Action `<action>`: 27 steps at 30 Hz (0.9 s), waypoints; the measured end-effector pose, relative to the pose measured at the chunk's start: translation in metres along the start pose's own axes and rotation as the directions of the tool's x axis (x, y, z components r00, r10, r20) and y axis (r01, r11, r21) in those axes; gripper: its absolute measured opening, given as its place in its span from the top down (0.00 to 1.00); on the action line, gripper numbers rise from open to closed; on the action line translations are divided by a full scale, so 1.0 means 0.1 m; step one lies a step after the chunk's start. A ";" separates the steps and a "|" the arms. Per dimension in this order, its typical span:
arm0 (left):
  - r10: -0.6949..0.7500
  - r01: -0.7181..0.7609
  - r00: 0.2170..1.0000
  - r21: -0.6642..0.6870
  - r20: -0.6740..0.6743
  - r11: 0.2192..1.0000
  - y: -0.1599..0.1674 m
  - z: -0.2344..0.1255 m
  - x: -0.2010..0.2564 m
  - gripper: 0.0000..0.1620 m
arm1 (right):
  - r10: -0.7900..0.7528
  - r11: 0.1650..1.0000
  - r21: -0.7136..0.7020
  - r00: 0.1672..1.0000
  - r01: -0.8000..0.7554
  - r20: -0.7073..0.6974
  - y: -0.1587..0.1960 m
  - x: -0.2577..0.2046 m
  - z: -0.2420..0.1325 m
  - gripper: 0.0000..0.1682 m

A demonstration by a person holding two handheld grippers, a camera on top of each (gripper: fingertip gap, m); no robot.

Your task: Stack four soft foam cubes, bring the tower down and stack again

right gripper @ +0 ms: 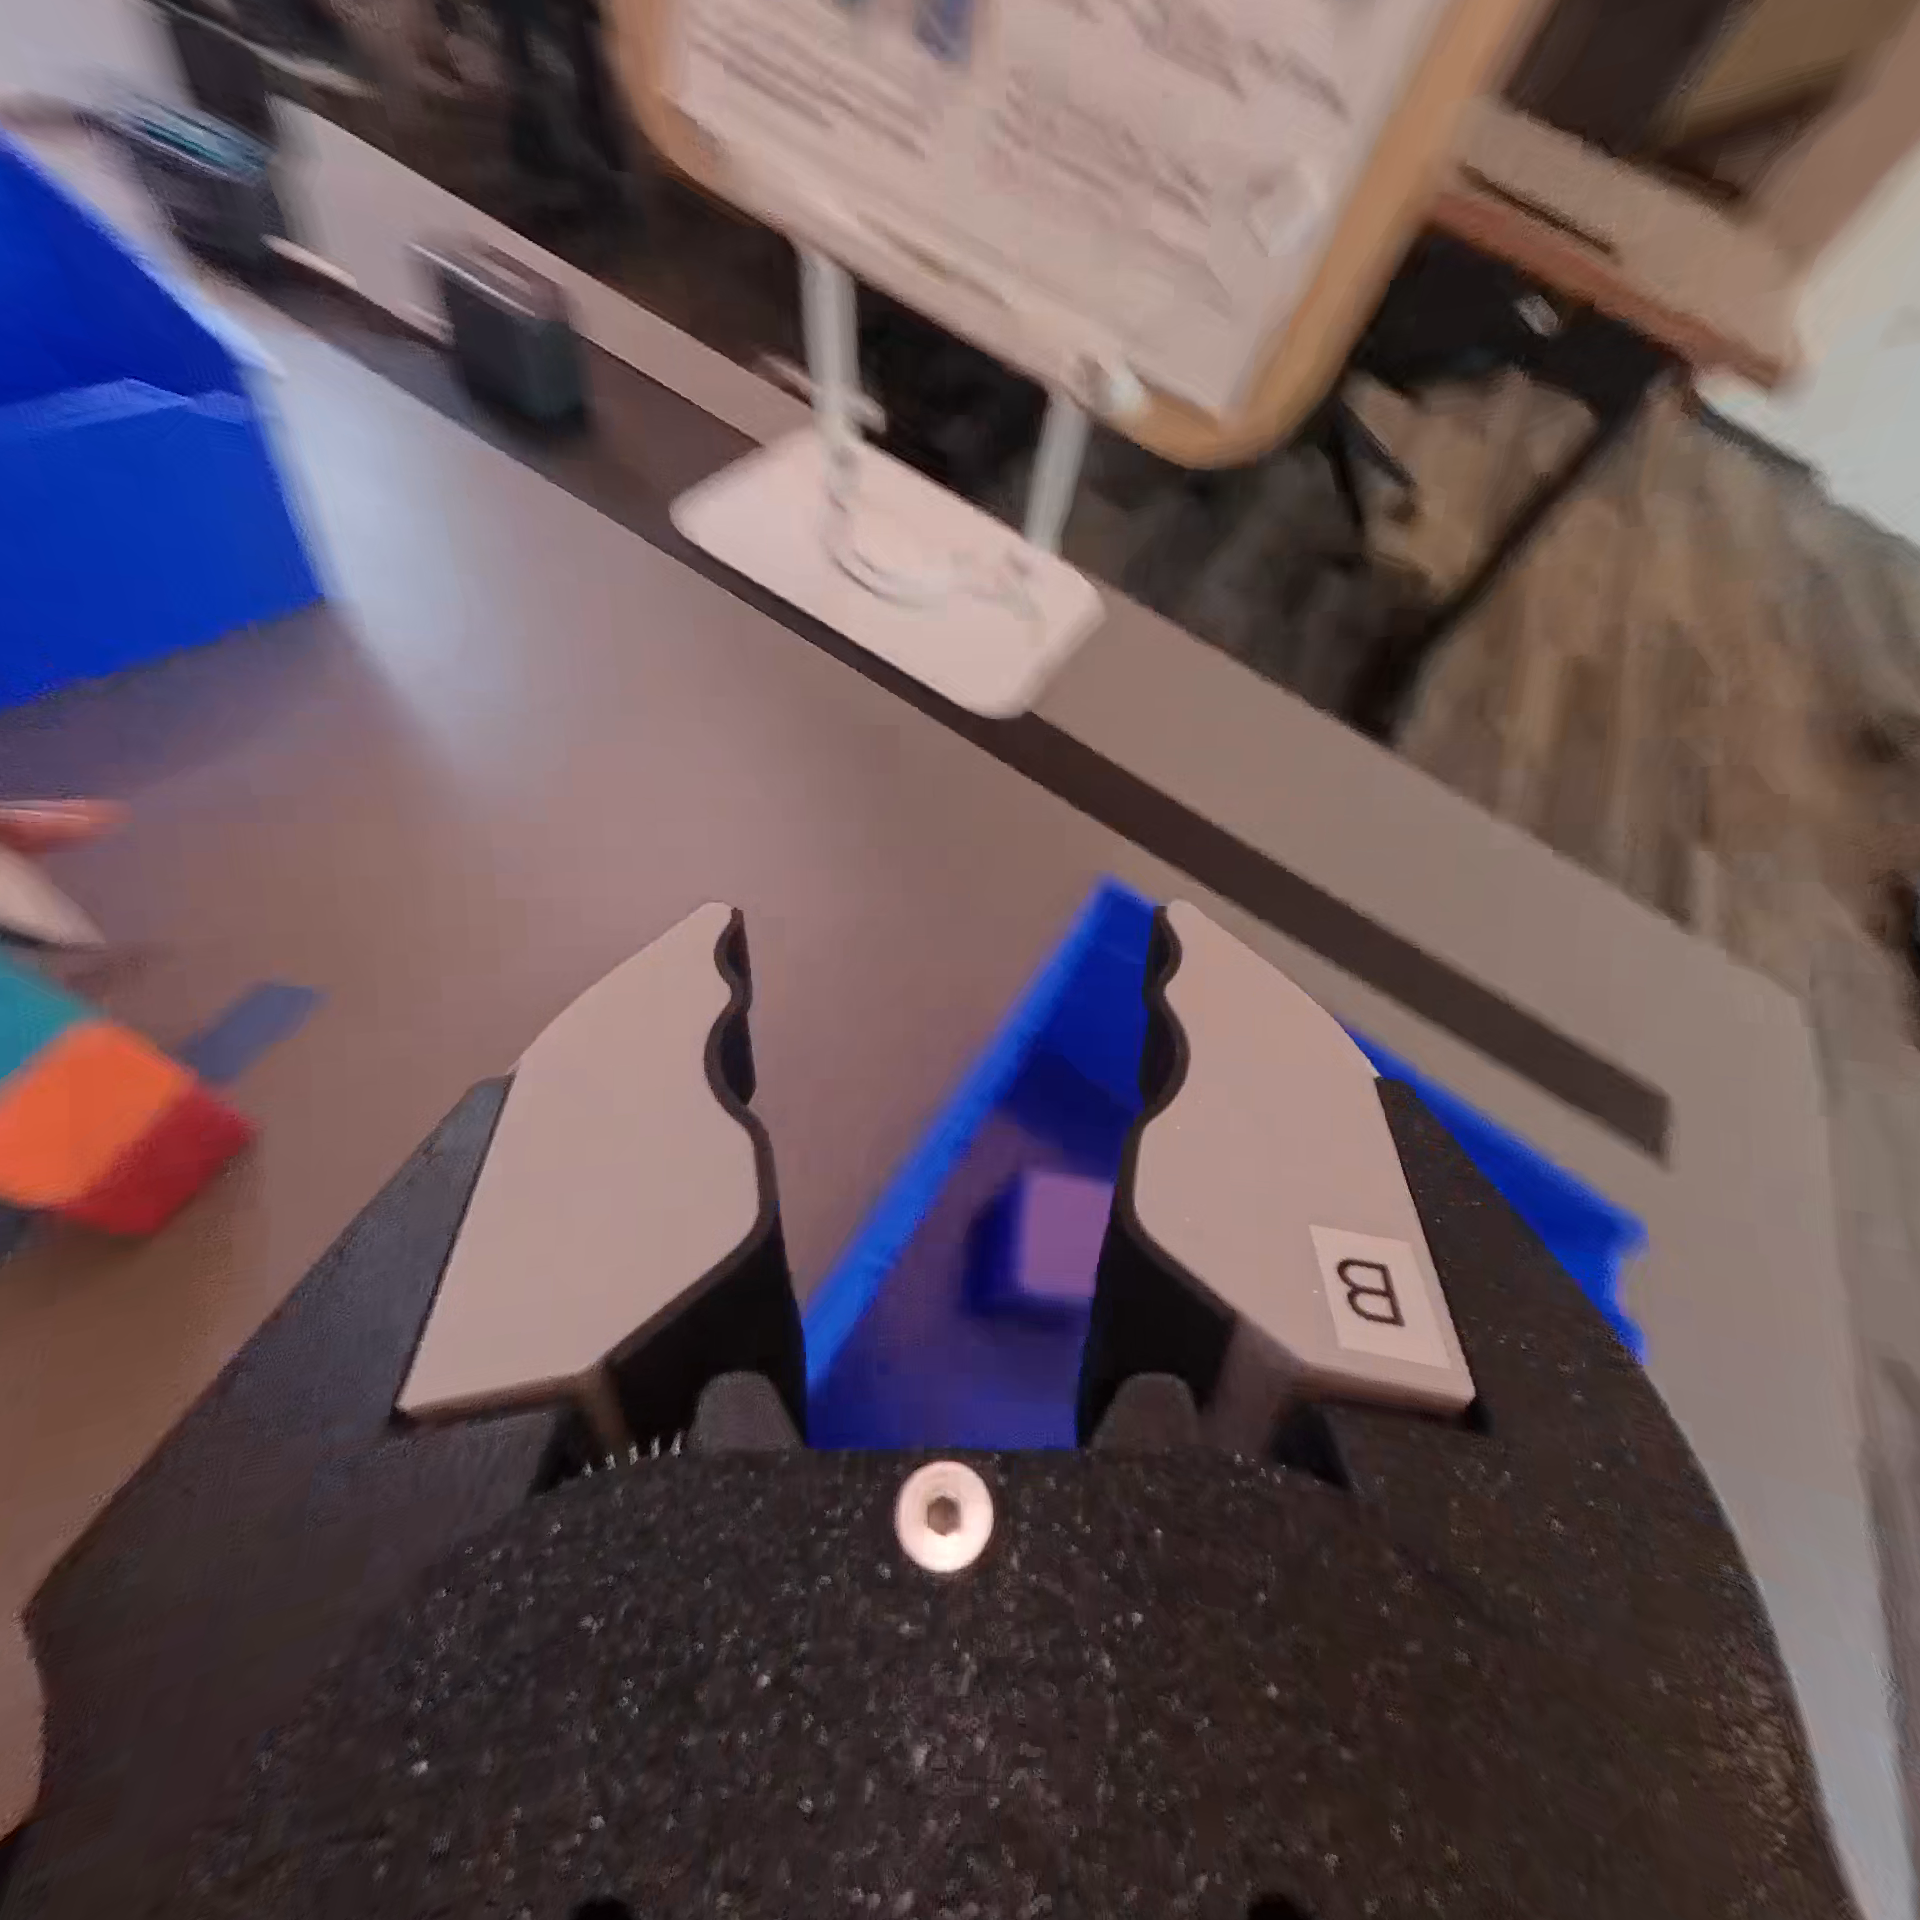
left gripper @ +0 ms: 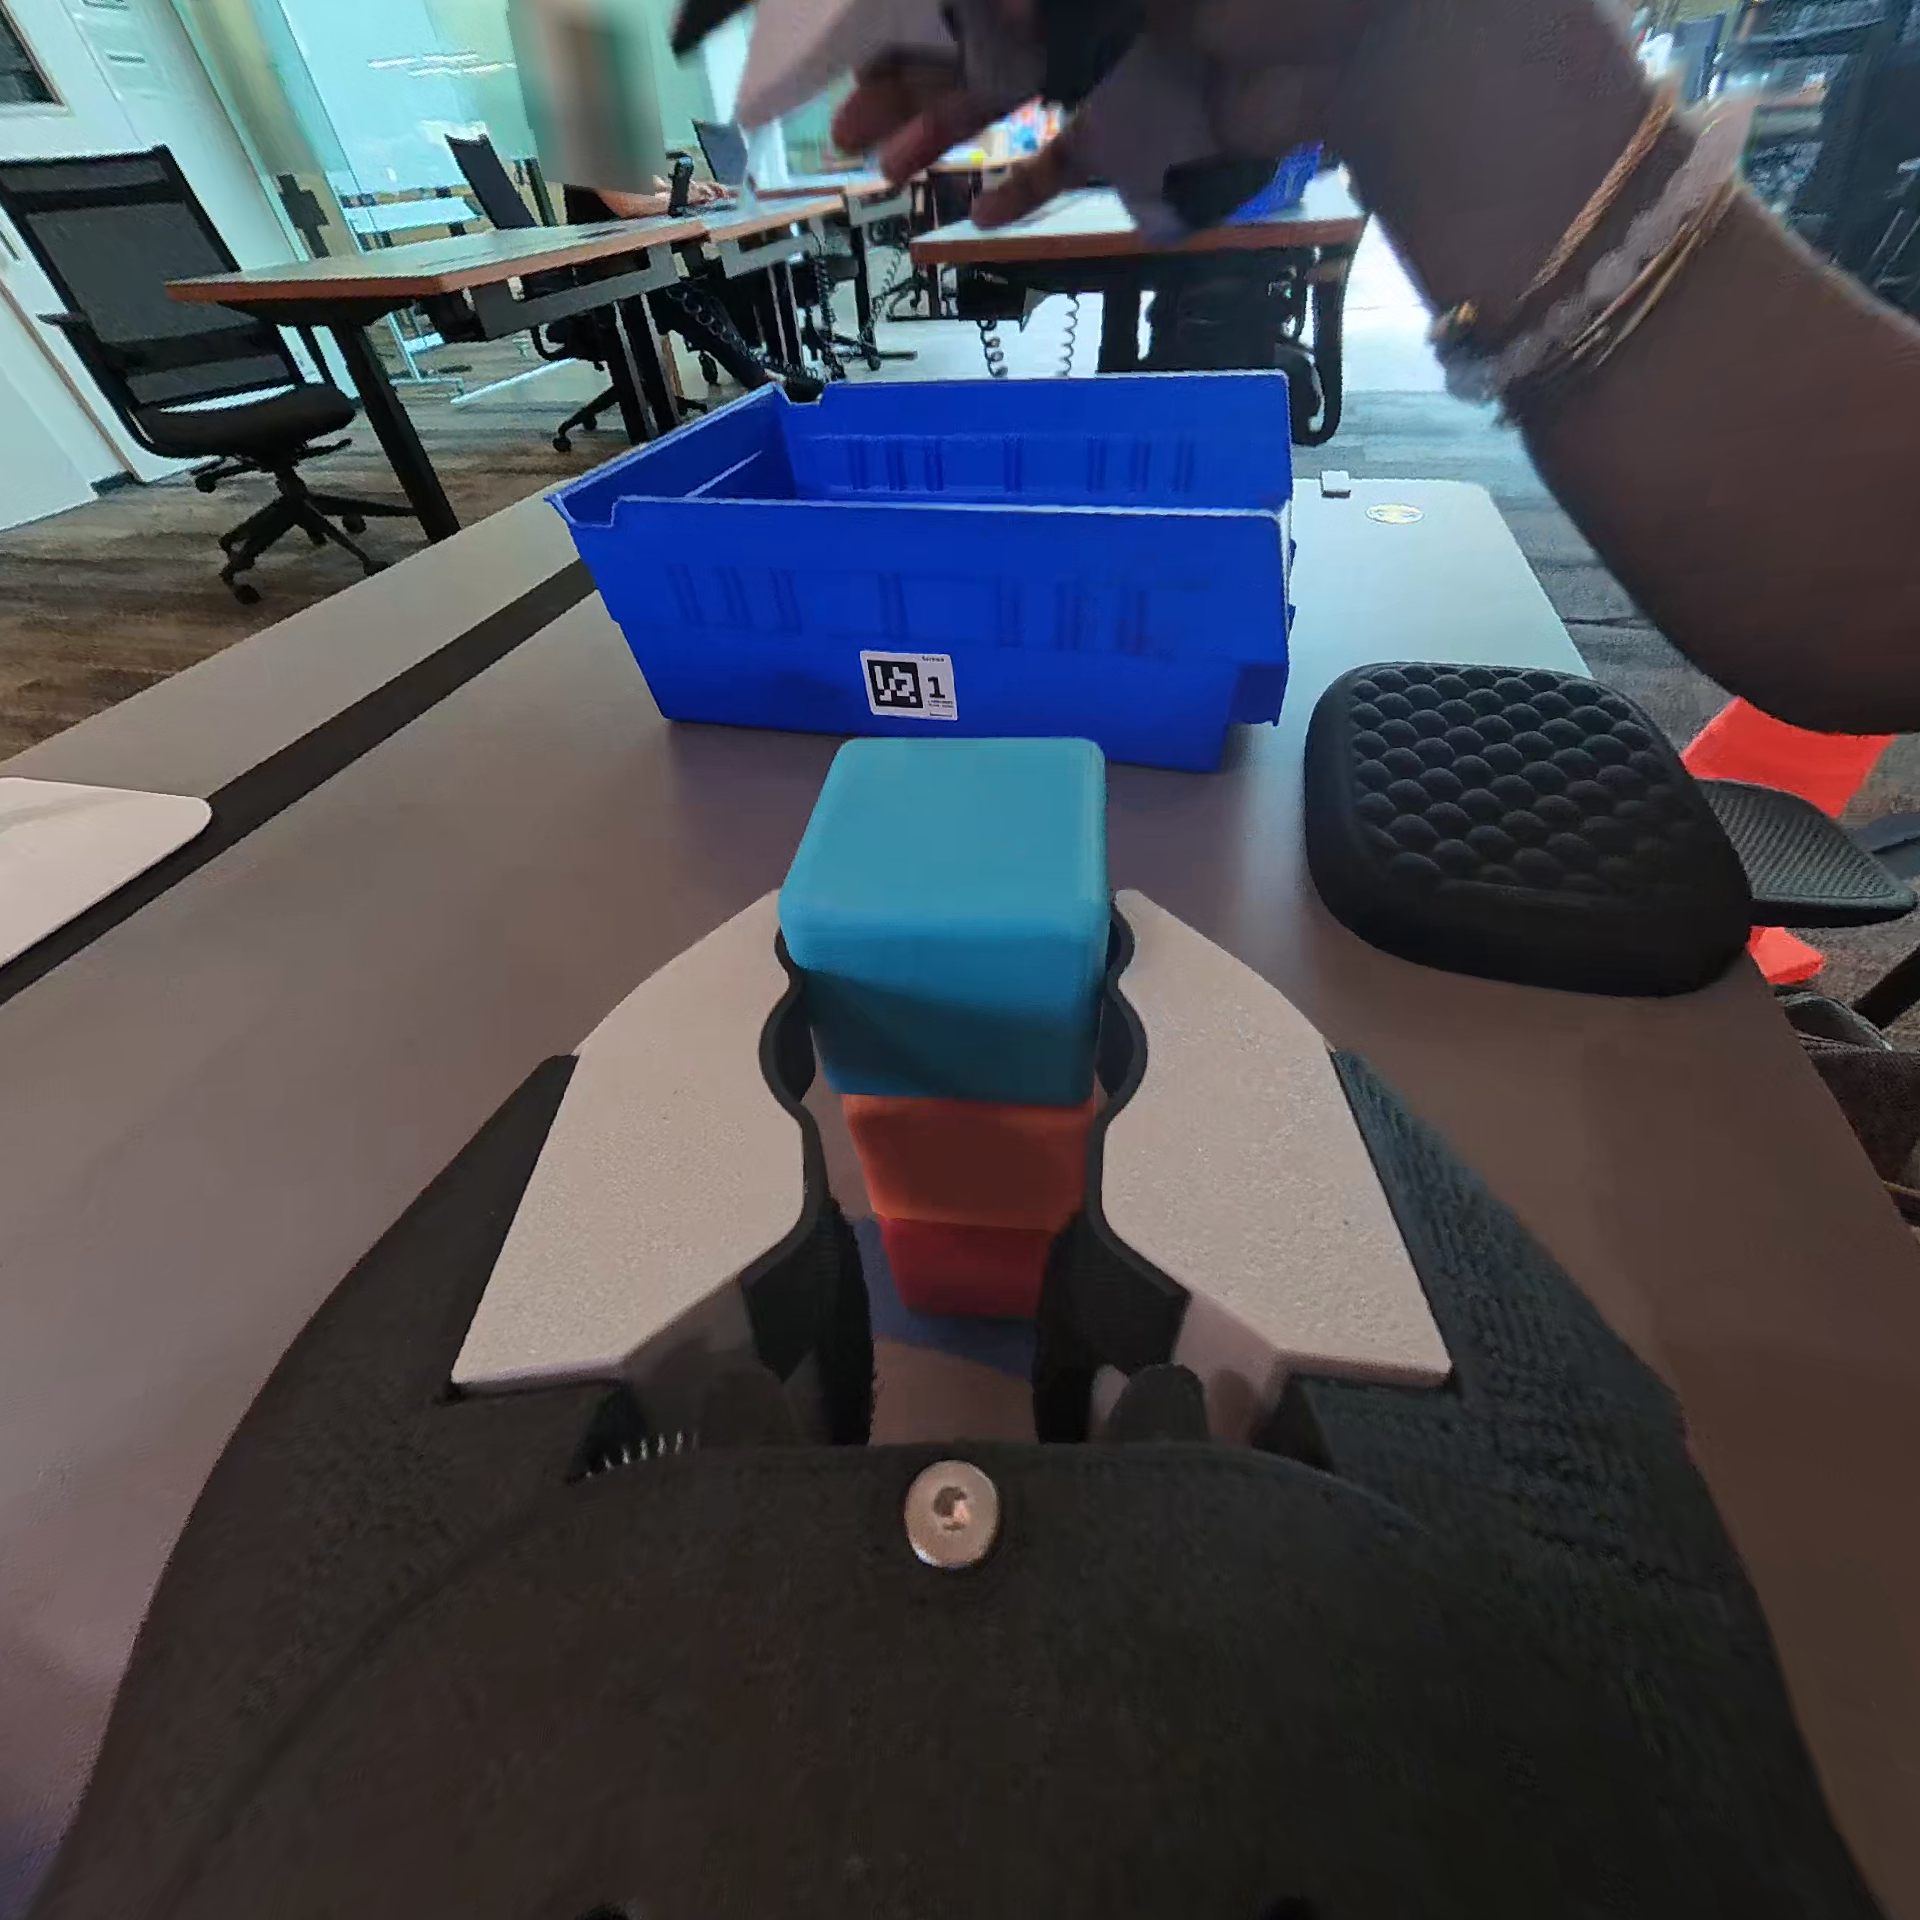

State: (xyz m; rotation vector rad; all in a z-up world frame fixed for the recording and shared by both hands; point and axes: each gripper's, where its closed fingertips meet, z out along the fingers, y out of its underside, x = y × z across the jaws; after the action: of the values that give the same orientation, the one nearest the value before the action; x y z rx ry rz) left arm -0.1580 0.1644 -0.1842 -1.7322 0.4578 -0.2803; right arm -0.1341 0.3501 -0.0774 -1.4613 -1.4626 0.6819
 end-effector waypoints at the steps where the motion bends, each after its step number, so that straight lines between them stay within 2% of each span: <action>1: 0.007 -0.007 1.000 -0.016 -0.001 1.000 0.04 0.00 0.00 0.68 | -0.028 0.999 0.040 0.995 0.024 0.098 -0.15 -0.24 -0.03 0.57; 3: 0.017 -0.017 1.000 -0.055 -0.001 0.998 0.13 0.02 0.00 0.67 | -0.087 0.995 0.071 0.943 0.067 0.323 -0.33 -0.79 -0.09 0.55; 6: 0.015 -0.018 1.000 -0.107 -0.023 0.994 0.24 0.04 0.04 0.57 | -0.211 0.975 0.066 0.786 0.213 0.581 -0.34 -1.51 -0.15 0.54; 7: 0.014 -0.017 1.000 -0.121 -0.028 0.993 0.26 0.05 0.05 0.54 | -0.263 0.956 0.066 0.736 0.286 0.624 -0.29 -1.68 -0.13 0.54; 11: 0.025 -0.028 0.999 -0.165 -0.021 0.986 0.35 0.06 0.06 0.53 | -0.384 0.838 0.018 0.565 0.546 0.730 0.03 -2.09 0.04 0.57; 15: 0.031 -0.032 0.999 -0.164 -0.007 0.986 0.37 0.07 0.03 0.66 | -0.389 0.749 -0.016 0.459 0.662 0.799 0.29 -2.28 0.19 0.59; 17: 0.030 -0.031 0.999 -0.156 -0.013 0.987 0.37 0.07 0.04 0.67 | -0.393 0.717 -0.035 0.445 0.696 0.805 0.39 -2.32 0.25 0.62; 19: 0.029 -0.032 0.999 -0.161 -0.022 0.986 0.38 0.06 0.04 0.67 | -0.441 0.684 -0.031 0.447 0.729 0.778 0.45 -2.32 0.33 0.71; 27: 0.015 -0.019 1.000 -0.189 -0.020 0.982 0.39 0.03 0.04 0.67 | -0.441 0.754 -0.006 0.513 0.657 0.737 0.42 -2.26 0.30 0.70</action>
State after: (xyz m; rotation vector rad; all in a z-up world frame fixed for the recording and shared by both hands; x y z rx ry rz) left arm -0.1593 0.1591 -0.2234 -1.9116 0.5267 -0.2474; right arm -0.1729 0.1448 -0.1766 -0.7984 -2.5889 0.6439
